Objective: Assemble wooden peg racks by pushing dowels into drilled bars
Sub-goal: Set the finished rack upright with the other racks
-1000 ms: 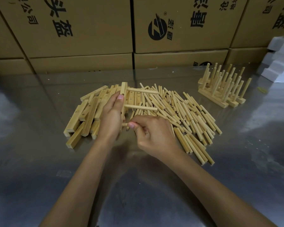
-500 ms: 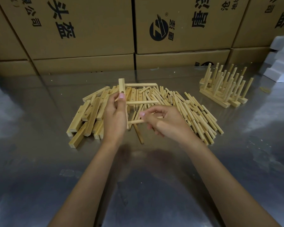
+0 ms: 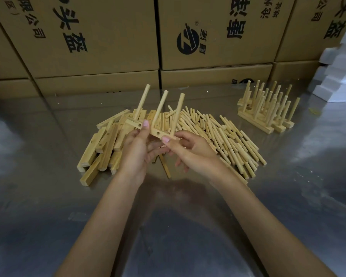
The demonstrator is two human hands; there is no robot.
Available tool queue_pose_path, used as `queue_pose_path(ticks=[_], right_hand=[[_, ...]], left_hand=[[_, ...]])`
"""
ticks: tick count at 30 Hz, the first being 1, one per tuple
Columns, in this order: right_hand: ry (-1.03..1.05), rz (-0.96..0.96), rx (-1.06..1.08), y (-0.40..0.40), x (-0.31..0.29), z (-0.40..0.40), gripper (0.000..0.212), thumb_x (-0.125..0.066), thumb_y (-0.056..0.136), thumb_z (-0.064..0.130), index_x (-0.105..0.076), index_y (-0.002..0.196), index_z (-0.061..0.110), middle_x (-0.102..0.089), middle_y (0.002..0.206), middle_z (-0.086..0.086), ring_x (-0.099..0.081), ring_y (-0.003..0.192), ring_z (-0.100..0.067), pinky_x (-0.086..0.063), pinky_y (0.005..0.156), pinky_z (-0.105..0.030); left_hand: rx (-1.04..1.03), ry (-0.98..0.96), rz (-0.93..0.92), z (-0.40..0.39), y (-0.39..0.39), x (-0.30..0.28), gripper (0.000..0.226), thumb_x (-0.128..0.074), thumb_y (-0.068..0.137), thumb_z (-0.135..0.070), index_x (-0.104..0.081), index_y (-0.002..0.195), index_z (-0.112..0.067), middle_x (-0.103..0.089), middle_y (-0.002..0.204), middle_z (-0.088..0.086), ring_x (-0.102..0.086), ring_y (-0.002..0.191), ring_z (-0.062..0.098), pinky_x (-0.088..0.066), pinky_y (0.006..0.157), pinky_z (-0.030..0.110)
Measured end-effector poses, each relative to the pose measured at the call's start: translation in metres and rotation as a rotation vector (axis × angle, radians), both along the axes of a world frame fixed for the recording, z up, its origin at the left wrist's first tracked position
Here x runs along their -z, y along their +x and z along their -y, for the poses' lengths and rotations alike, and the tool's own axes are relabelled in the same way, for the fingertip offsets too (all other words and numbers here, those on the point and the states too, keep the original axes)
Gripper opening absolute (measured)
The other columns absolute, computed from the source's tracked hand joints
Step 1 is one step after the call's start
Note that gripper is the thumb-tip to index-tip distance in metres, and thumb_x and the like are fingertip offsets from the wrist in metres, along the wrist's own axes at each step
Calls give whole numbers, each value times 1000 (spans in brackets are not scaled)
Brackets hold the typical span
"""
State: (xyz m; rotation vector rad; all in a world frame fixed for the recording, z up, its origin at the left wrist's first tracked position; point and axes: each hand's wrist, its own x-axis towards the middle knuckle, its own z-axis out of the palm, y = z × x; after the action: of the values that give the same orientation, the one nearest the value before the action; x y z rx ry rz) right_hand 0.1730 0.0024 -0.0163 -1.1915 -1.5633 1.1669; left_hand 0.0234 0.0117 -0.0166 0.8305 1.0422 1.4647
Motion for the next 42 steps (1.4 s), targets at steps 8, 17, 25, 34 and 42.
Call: queue_pose_path(ticks=[8,17,25,34,42], right_hand=[[-89,-190,73,18,-3,-8,22,-67,94,30,-75,100,11,-71,73,-4,-57,57,-12,-44,47,-22],[-105,-111,489,87,-4,-30,19,-65,92,38,-74,92,21,-72,85,6,-58,75,-9,-44,68,-26],[-132,281,923,182,37,-61,47,-66,83,52,-72,114,17,-67,116,-12,-53,120,-34,-40,107,-49],[-147,573,970,183,46,-75,46,-63,90,52,-68,122,18,-59,124,-17,-46,123,-36,-34,103,-46],[-127,625,1007,186,49,-82,45,-64,91,48,-69,119,13,-62,117,-18,-50,119,-36,-36,102,-47]], left_hand=[[148,5,19,4,10,-1,34,-59,101,-28,-54,125,-4,-77,105,13,-75,97,29,-61,66,30],[146,-64,-119,3,11,3,41,-63,99,-18,-50,137,-14,-72,117,10,-75,95,26,-63,67,37],[114,-59,-178,0,9,5,38,-58,101,-18,-49,138,-15,-73,115,8,-76,91,23,-64,66,37],[97,-60,-216,-2,4,9,33,-59,101,-21,-53,133,-18,-71,117,7,-76,93,23,-63,72,40],[80,-62,-202,-5,1,10,34,-60,100,-21,-53,133,-17,-72,116,7,-75,94,24,-63,70,38]])
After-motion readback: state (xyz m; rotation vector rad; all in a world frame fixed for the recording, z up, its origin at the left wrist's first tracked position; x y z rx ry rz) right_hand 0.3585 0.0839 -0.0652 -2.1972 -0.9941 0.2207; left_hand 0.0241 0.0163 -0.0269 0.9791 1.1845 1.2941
